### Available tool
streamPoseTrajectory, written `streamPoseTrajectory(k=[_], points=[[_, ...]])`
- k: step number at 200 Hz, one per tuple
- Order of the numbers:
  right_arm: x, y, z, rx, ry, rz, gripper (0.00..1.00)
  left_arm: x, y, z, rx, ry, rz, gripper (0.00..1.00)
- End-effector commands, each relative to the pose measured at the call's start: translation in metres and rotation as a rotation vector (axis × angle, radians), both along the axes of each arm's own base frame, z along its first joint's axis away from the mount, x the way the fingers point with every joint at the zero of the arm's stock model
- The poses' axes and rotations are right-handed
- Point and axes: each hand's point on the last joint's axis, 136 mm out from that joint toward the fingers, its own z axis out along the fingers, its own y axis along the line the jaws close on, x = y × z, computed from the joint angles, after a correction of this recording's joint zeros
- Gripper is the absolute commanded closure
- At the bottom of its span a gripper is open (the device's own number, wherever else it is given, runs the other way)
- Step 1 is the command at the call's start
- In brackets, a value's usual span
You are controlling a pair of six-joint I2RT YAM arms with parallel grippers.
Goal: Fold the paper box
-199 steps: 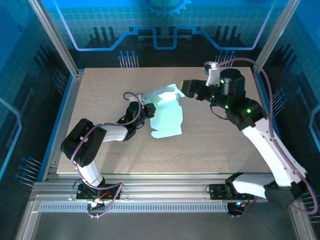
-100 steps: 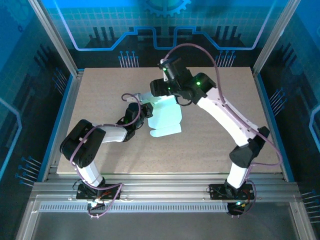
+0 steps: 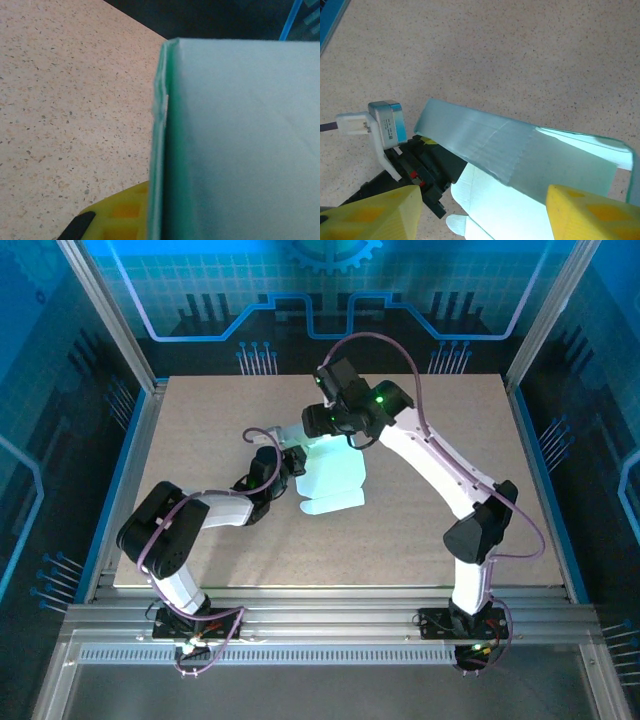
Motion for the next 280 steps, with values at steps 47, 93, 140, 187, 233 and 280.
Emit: streamPoseTrajectory(k=[47, 93, 140, 187, 233, 280], points=[[0.01, -0.005, -0.022, -0.012, 0.078, -0.063, 0.36, -0.002, 0.001, 0.032, -0.035, -0.099, 0.012, 1.0], [0.003, -0.008, 0.01, -0.18, -0.108, -0.084, 0.31, 0.0, 0.005, 0.022, -0.002, -0.067, 0.033, 1.0], [0.0, 0.005, 0.016, -0.28, -0.194, -0.102, 0.28, -0.002, 0.008, 0.019, 0.006, -0.056, 0.047, 1.0], [0.006, 0.013, 0.0, -0.311, -0.156, -0.131, 0.3, -0.003, 0.009, 0.022, 0.007, -0.06, 0.049, 1.0], [0.01, 0.0, -0.017, -0.354, -0.113, -0.184, 0.33, -0.003, 0.008, 0.025, -0.002, -0.067, 0.047, 1.0], [0.014, 0.0, -0.032, -0.315, -0.053, -0.186, 0.31, -0.003, 0.007, 0.026, -0.004, -0.07, 0.043, 1.0]])
